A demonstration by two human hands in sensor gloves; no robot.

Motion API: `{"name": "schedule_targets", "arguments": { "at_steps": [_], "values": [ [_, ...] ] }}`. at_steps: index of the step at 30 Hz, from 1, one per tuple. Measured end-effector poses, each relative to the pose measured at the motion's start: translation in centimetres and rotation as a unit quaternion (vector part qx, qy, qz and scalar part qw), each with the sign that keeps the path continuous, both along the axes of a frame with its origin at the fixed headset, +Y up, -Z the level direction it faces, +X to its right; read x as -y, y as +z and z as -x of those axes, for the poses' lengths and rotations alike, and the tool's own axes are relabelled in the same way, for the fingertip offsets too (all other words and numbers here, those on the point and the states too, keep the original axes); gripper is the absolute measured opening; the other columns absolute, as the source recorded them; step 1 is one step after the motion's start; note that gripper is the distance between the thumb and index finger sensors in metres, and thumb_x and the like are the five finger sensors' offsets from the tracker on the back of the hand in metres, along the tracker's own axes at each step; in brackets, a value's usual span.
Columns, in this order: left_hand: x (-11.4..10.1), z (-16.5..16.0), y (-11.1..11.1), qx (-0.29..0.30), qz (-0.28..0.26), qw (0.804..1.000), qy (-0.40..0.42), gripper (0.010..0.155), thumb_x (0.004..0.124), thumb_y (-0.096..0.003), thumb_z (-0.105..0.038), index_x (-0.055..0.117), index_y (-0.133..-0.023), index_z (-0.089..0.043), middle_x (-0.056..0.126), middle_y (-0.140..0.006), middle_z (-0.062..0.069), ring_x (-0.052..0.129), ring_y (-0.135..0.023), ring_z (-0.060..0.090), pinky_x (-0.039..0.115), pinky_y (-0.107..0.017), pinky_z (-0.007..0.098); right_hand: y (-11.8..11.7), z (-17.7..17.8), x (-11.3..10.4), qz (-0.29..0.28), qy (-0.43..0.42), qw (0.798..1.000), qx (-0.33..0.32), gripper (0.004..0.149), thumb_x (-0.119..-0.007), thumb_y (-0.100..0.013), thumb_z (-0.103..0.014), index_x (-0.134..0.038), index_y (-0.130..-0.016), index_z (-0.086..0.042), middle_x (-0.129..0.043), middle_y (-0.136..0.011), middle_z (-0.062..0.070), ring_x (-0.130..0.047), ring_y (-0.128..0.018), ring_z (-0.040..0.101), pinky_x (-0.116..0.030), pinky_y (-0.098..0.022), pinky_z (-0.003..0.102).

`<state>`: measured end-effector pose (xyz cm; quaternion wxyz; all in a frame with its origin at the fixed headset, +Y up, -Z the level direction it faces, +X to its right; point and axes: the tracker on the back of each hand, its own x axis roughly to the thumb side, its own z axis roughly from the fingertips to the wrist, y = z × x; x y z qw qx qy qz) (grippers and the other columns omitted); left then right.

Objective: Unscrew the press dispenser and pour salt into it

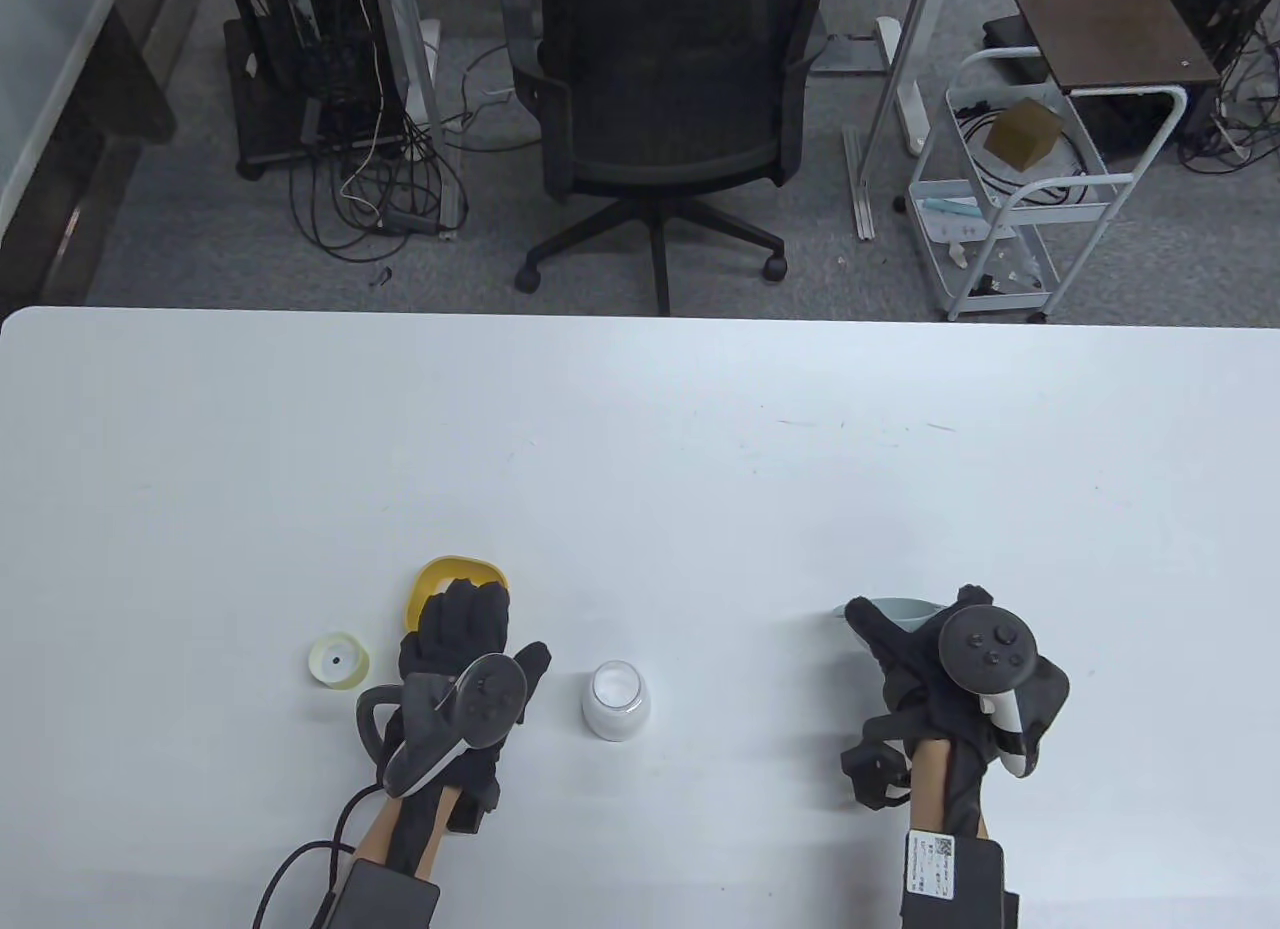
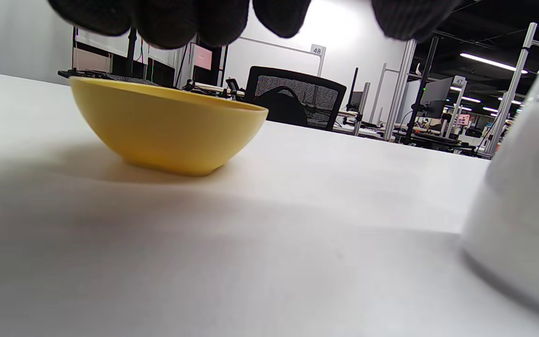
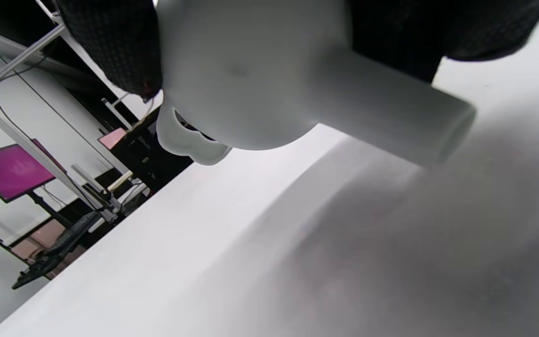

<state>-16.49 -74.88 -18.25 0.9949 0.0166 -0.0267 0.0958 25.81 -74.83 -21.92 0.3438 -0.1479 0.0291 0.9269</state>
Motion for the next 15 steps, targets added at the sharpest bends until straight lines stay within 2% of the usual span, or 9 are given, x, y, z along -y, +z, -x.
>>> {"name": "schedule_targets", "arguments": {
  "at_steps": [15],
  "values": [
    [0.2, -0.12, 0.1, 0.003, 0.002, 1.0, -0.02, 0.087, 0.066, -0.0586, -0.059, 0.046, -0.121, -0.002, 0.053, -0.119, 0.039, 0.063, -0.102, 0.064, 0.061, -0.066, 0.073, -0.29, 0.56, 0.89, 0.041, 0.009, 0.999, -0.01, 0.108, -0.069, -0.068, -0.048, -0.003, -0.107, 0.029, -0.052, -0.097, 0.06, -0.075, -0.076, 0.065, -0.052, -0.056, 0.081]
  ]
}}
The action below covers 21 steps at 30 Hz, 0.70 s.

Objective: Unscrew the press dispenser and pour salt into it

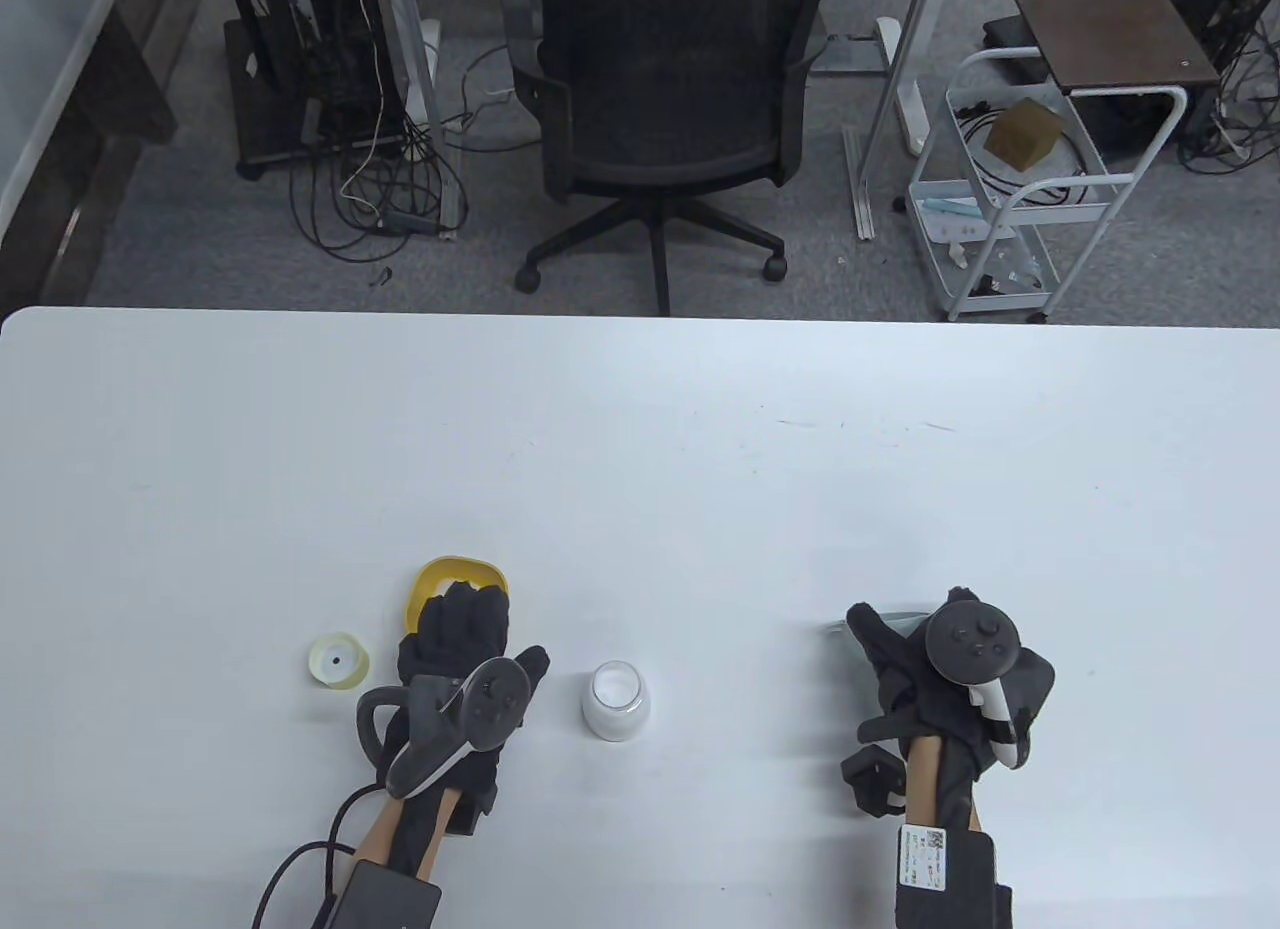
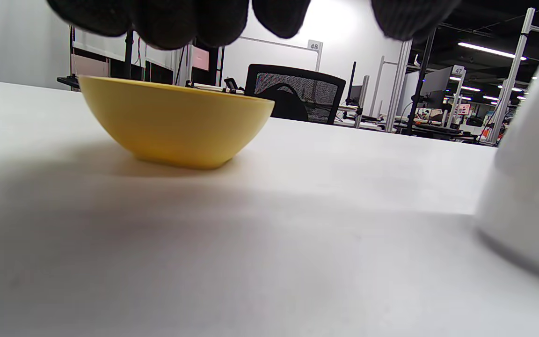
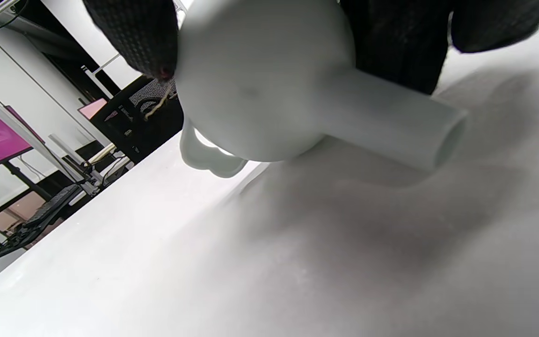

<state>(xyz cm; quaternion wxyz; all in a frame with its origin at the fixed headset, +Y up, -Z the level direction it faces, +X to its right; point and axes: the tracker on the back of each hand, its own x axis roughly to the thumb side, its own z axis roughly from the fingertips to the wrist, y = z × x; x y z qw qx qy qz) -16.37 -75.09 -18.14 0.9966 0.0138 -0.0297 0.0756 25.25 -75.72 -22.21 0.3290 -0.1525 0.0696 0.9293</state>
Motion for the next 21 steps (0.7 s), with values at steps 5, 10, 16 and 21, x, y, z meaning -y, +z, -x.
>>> {"name": "schedule_targets", "arguments": {
  "at_steps": [5, 10, 16, 21],
  "values": [
    [0.0, 0.0, 0.0, 0.001, 0.0, 1.0, 0.002, 0.087, 0.066, -0.0584, -0.059, 0.046, -0.121, -0.002, 0.053, -0.12, 0.039, 0.063, -0.102, 0.064, 0.061, -0.066, 0.073, 0.1, 0.2, -0.4, -0.002, 0.018, 1.0, 0.0, 0.106, -0.069, -0.068, -0.048, -0.006, -0.109, 0.028, -0.04, -0.101, 0.065, -0.061, -0.082, 0.078, -0.045, -0.055, 0.086],
    [0.1, -0.1, 0.0, 0.002, -0.001, 1.0, 0.002, 0.087, 0.066, -0.0584, -0.059, 0.046, -0.121, -0.003, 0.053, -0.12, 0.039, 0.063, -0.102, 0.064, 0.061, -0.067, 0.073, 0.3, 0.6, -1.4, -0.027, 0.034, 0.999, -0.002, 0.104, -0.068, -0.068, -0.048, -0.009, -0.112, 0.025, -0.028, -0.103, 0.065, -0.043, -0.083, 0.086, -0.04, -0.054, 0.088],
    [0.1, -0.1, 0.0, 0.003, -0.001, 1.0, 0.002, 0.087, 0.066, -0.0583, -0.059, 0.046, -0.121, -0.003, 0.053, -0.12, 0.039, 0.062, -0.102, 0.064, 0.061, -0.067, 0.073, 0.7, 2.7, -3.8, -0.09, 0.097, 0.991, -0.031, 0.101, -0.068, -0.068, -0.048, -0.013, -0.113, 0.024, -0.028, -0.105, 0.062, -0.039, -0.083, 0.086, -0.038, -0.053, 0.089],
    [0.1, -0.5, 0.2, 0.01, -0.004, 1.0, -0.007, 0.087, 0.066, -0.0584, -0.059, 0.045, -0.121, -0.003, 0.052, -0.12, 0.039, 0.062, -0.103, 0.064, 0.06, -0.067, 0.074, 1.4, 6.7, -5.8, -0.151, 0.158, 0.969, -0.11, 0.097, -0.069, -0.067, -0.047, -0.021, -0.115, 0.022, -0.033, -0.109, 0.057, -0.038, -0.087, 0.083, -0.037, -0.052, 0.09]
  ]
}}
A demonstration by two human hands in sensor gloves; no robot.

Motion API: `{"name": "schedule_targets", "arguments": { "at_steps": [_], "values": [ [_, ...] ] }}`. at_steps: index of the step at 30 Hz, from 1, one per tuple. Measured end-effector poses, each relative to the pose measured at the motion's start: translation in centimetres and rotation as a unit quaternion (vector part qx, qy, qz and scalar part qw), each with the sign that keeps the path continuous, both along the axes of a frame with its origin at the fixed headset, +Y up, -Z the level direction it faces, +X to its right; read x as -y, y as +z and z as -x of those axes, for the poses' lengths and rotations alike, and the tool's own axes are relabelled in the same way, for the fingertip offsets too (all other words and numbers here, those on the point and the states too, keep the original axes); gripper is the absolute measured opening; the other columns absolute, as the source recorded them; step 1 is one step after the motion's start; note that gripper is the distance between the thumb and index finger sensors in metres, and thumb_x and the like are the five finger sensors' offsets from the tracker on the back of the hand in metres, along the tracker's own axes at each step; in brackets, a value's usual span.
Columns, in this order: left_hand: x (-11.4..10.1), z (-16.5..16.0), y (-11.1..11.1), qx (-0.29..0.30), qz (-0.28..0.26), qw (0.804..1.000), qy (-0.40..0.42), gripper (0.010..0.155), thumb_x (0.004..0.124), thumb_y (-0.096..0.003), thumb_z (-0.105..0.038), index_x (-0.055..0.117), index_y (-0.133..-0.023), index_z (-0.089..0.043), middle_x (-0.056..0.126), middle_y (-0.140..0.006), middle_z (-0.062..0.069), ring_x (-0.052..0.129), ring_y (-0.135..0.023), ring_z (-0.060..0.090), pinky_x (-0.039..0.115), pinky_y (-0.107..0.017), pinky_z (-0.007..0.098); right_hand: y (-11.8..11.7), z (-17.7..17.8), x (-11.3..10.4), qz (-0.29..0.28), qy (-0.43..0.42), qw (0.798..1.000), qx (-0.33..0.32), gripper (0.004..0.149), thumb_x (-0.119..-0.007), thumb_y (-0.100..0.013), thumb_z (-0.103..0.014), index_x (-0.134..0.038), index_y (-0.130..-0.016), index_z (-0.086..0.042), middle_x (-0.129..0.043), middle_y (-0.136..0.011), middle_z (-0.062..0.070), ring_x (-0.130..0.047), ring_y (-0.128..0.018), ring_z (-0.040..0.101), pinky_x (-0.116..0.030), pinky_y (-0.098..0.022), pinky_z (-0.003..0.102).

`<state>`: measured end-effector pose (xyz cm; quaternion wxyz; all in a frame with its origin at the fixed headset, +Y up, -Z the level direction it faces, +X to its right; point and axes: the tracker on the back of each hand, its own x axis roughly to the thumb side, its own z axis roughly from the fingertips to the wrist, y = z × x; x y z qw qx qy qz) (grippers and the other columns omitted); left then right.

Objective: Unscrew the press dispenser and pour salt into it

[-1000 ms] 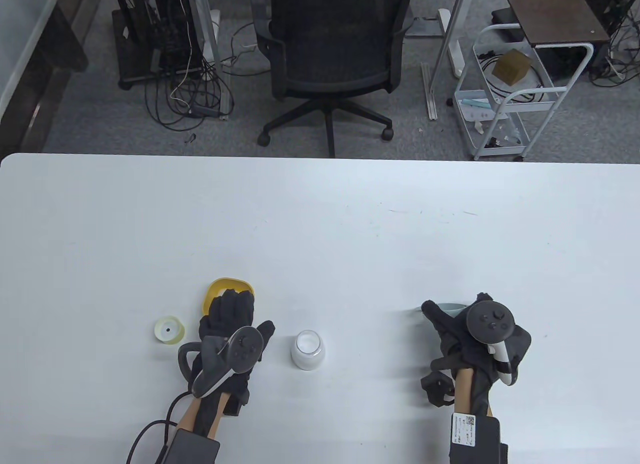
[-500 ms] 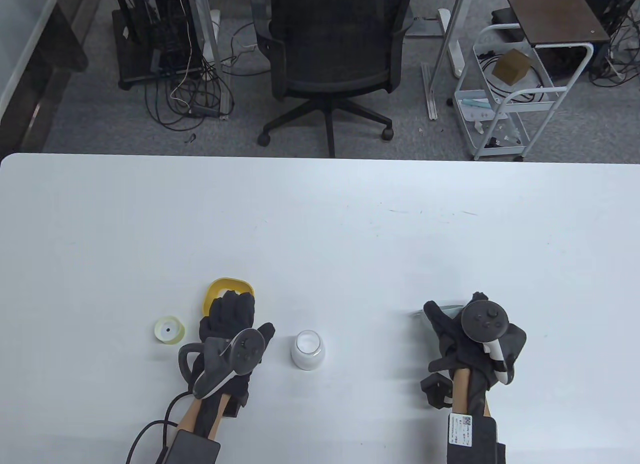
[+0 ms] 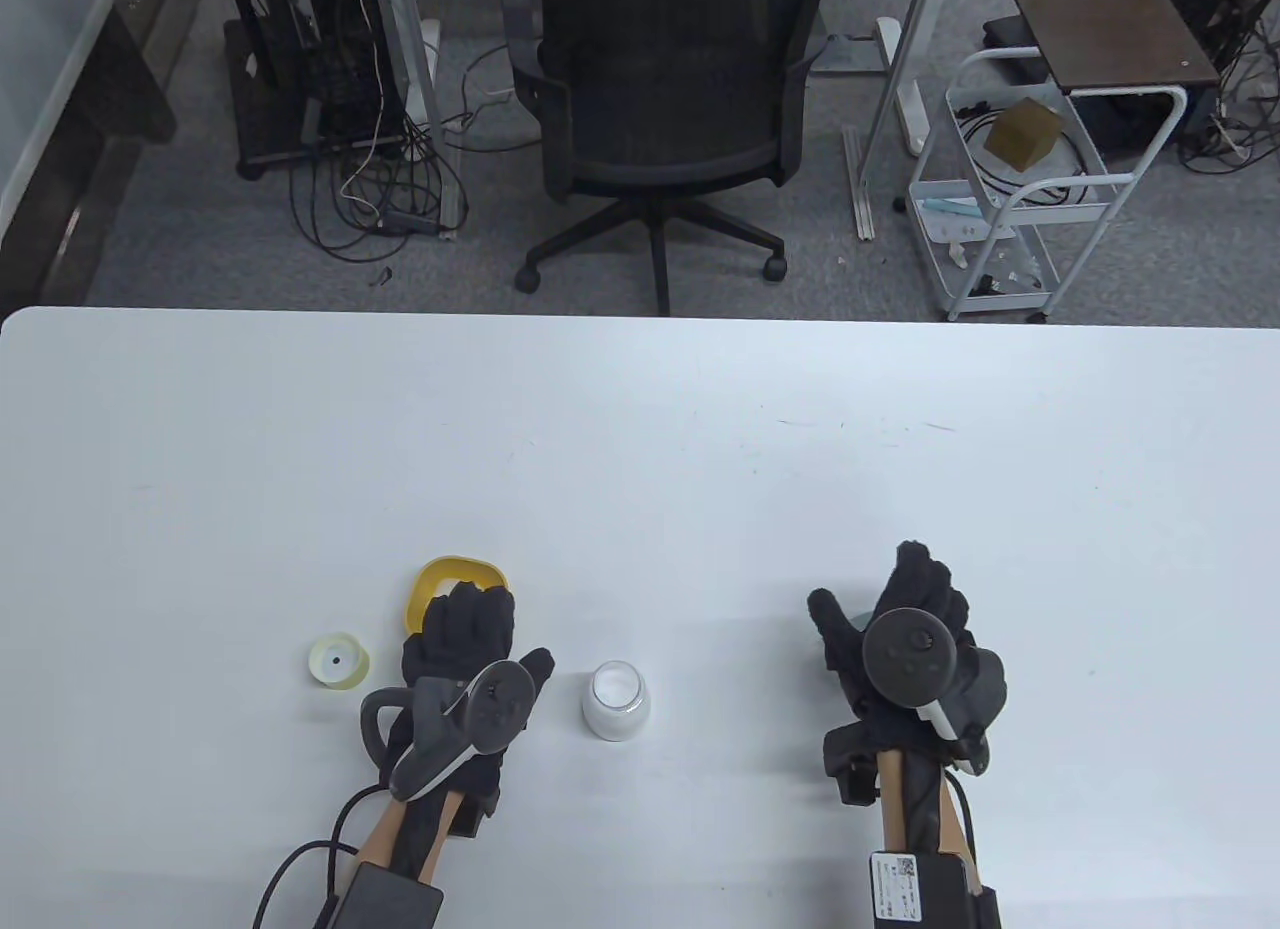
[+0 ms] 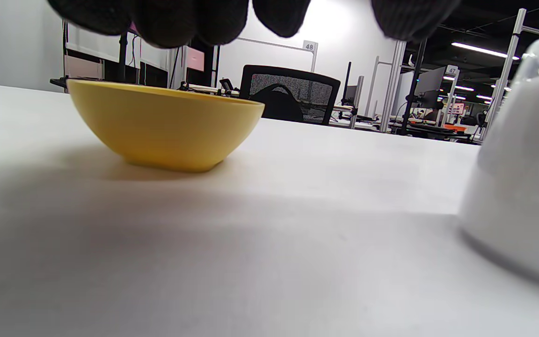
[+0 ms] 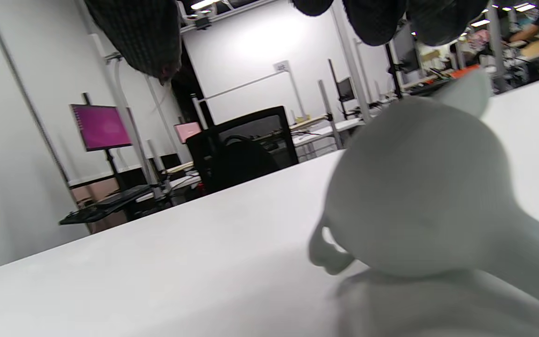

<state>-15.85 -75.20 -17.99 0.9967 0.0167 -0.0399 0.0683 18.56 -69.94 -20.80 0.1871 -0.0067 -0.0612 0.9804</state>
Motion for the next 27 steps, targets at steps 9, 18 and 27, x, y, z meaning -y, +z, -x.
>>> {"name": "schedule_targets", "arguments": {
  "at_steps": [9, 18, 27],
  "values": [
    [0.2, -0.9, 0.3, 0.017, -0.002, 0.999, -0.045, 0.089, 0.066, -0.0582, -0.059, 0.041, -0.123, -0.003, 0.048, -0.121, 0.041, 0.058, -0.104, 0.066, 0.059, -0.068, 0.074, 1.7, 7.4, 0.5, -0.053, 0.141, 0.974, -0.167, 0.087, -0.067, -0.065, -0.045, -0.03, -0.118, 0.013, -0.042, -0.114, 0.046, -0.042, -0.094, 0.074, -0.037, -0.053, 0.089],
    [0.5, -1.1, 0.3, 0.021, -0.002, 0.999, -0.05, 0.089, 0.066, -0.0581, -0.06, 0.041, -0.123, -0.003, 0.047, -0.122, 0.041, 0.057, -0.104, 0.066, 0.058, -0.068, 0.074, 1.7, 9.1, 2.4, -0.02, 0.183, 0.962, -0.202, 0.084, -0.067, -0.065, -0.044, -0.032, -0.117, 0.012, -0.044, -0.113, 0.046, -0.044, -0.094, 0.073, -0.039, -0.054, 0.088],
    [0.5, -1.1, 0.3, 0.023, 0.0, 0.999, -0.048, 0.089, 0.066, -0.058, -0.059, 0.042, -0.123, -0.003, 0.048, -0.121, 0.041, 0.058, -0.104, 0.066, 0.058, -0.068, 0.074, 1.7, 8.9, 2.4, -0.017, 0.185, 0.962, -0.202, 0.084, -0.067, -0.065, -0.044, -0.034, -0.117, 0.012, -0.046, -0.112, 0.046, -0.045, -0.094, 0.072, -0.04, -0.054, 0.088]
  ]
}}
